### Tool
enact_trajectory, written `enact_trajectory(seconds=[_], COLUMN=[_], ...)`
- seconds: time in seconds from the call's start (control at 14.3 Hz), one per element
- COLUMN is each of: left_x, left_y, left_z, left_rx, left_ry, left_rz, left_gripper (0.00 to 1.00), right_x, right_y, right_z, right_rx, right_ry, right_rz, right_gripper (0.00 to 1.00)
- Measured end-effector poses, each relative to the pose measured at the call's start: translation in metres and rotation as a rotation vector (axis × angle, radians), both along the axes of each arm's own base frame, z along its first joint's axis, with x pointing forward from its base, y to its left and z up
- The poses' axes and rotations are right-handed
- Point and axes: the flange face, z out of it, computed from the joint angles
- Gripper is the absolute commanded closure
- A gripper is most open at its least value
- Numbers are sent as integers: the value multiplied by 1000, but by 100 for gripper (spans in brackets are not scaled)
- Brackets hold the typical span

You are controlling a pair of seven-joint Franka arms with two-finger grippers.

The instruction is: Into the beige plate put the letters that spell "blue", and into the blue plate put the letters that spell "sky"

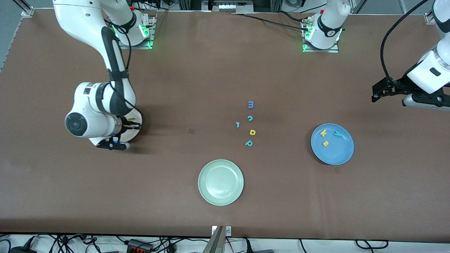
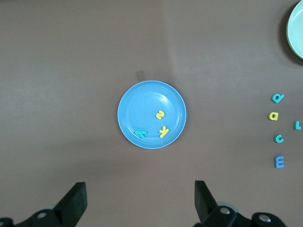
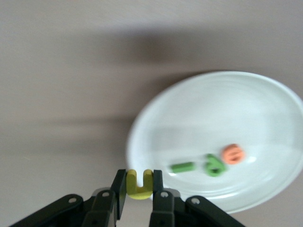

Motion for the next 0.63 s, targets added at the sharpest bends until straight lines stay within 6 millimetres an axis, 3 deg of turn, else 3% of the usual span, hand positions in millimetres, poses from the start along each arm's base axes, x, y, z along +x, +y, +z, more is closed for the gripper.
enact_trajectory(seconds=[0.21, 0.42, 0.49, 0.56, 0.63], left_x=[0, 0, 0, 0, 0], left_y=[0, -1, -2, -2, -2], left_z=[0, 0, 0, 0, 0], left_rx=[0, 0, 0, 0, 0], left_ry=[0, 0, 0, 0, 0], left_rz=[-1, -3, -3, -3, -3], left_gripper=[0, 0, 0, 0, 0], right_x=[-14, -20, -20, -18, -17], right_y=[-43, -62, -66, -68, -67], right_z=[-13, -25, -29, -31, -31], right_rx=[9, 10, 5, 0, -4], right_ry=[21, 1, -9, -19, -28], right_rz=[52, 90, 96, 101, 105], right_gripper=[78, 75, 69, 25, 0])
